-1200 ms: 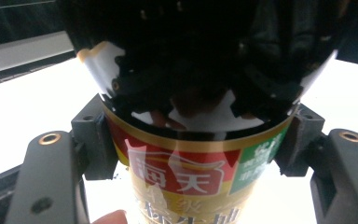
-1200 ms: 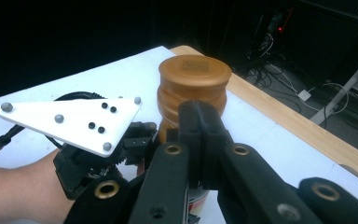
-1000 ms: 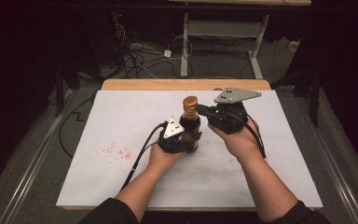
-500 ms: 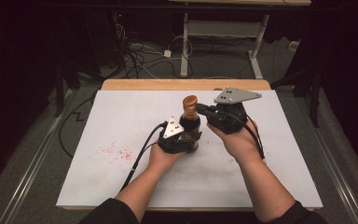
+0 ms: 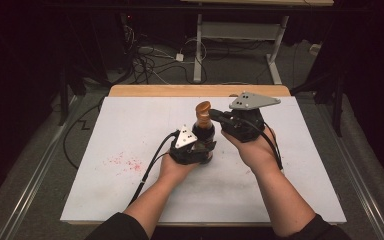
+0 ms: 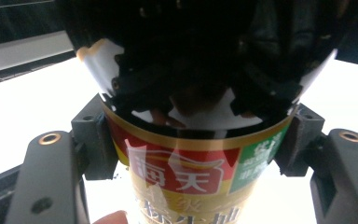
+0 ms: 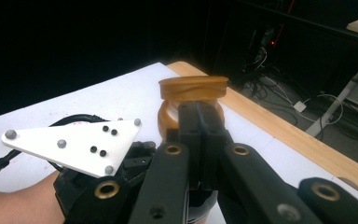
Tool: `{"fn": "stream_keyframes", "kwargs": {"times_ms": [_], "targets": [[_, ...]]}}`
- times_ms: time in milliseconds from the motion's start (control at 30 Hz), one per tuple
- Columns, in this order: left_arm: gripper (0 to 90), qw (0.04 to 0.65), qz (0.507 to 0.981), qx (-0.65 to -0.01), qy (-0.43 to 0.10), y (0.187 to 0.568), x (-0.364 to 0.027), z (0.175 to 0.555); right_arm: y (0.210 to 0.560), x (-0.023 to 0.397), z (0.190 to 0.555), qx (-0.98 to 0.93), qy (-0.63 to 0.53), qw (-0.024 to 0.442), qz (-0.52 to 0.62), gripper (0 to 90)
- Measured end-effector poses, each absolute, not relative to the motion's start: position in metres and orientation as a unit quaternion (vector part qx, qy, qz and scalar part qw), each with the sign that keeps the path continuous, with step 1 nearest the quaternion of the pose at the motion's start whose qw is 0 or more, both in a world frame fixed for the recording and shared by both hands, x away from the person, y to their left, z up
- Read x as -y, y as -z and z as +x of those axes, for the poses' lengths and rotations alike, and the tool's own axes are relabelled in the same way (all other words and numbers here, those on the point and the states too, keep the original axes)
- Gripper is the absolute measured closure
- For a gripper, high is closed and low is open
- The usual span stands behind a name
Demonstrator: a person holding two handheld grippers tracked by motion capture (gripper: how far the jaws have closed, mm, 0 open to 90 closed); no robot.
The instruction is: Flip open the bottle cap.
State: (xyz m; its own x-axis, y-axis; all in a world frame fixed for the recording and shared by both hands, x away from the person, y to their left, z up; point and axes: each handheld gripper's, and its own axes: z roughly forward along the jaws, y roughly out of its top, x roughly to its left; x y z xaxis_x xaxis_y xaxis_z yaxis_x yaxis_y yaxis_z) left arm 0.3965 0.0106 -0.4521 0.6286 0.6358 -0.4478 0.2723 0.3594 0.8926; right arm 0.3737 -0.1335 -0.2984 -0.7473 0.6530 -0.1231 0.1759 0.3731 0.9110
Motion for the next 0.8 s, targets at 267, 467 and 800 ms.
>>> {"fn": "stream_keyframes", "kwargs": {"times_ms": [267, 467, 800], "targets": [[28.8, 0.714, 0.552, -0.411, -0.129, 0.452, -0.011, 0.396, 0.294, 0.13, 0.375, -0.794, -0.494, 0.243, 0.258, 90.0], [28.8, 0.714, 0.552, -0.411, -0.13, 0.453, -0.01, 0.396, 0.294, 0.13, 0.375, -0.792, -0.497, 0.244, 0.259, 90.0], [28.9, 0.714, 0.554, -0.409, -0.128, 0.453, -0.011, 0.396, 0.288, 0.125, 0.376, -0.79, -0.501, 0.246, 0.253, 90.0]]}}
